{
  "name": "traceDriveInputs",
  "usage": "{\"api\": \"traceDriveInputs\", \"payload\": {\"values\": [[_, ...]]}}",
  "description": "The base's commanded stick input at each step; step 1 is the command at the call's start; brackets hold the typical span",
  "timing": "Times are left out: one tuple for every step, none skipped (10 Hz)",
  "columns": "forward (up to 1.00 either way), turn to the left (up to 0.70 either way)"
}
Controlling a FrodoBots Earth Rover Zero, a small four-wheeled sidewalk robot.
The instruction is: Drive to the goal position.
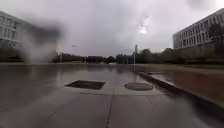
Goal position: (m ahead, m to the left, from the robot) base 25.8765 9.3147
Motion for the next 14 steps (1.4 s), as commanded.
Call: {"api": "traceDriveInputs", "payload": {"values": [[0.7,-0.32],[0.7,-0.26],[0.7,-0.17],[0.7,0.0],[0.7,0.0],[0.7,0.0],[0.7,0.0],[0.7,0.0],[0.7,0.0],[0.7,0.0],[0.7,0.0],[0.7,0.0],[0.7,0.0],[0.7,0.0]]}}
